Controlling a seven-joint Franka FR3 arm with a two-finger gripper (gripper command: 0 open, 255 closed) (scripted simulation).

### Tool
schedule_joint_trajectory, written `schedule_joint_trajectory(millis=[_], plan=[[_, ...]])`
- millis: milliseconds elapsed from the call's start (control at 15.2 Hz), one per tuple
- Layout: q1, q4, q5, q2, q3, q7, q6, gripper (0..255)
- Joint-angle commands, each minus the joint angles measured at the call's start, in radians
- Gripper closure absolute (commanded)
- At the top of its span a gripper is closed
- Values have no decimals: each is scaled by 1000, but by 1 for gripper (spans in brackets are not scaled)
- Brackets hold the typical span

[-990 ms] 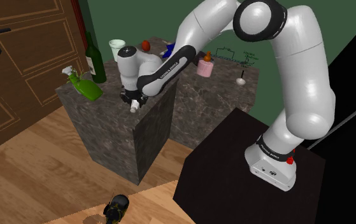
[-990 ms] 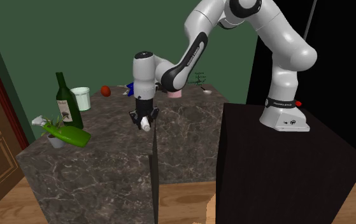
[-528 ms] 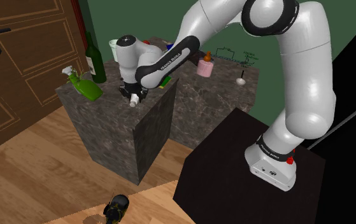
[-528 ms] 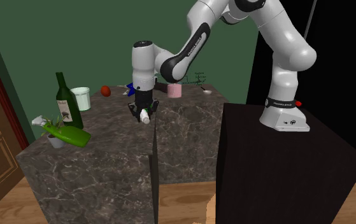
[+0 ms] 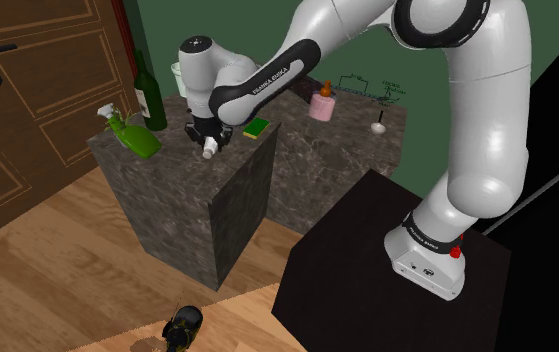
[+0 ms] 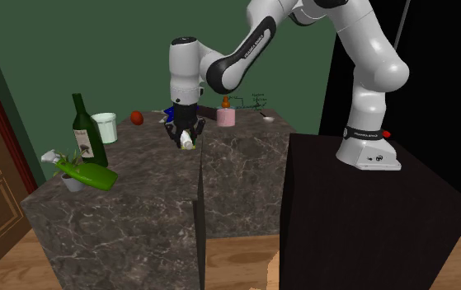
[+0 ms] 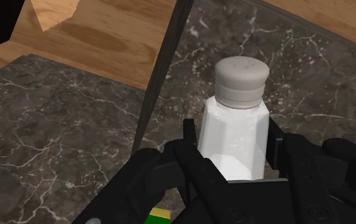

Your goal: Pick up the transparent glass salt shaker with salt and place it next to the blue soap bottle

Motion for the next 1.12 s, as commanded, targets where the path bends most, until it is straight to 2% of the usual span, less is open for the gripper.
schedule_joint_trajectory(millis=[0, 1056], plan=[[-5, 1, 12, -17, 8, -11, -16, 255], [-36, 44, 100, -135, 59, -88, -160, 255]])
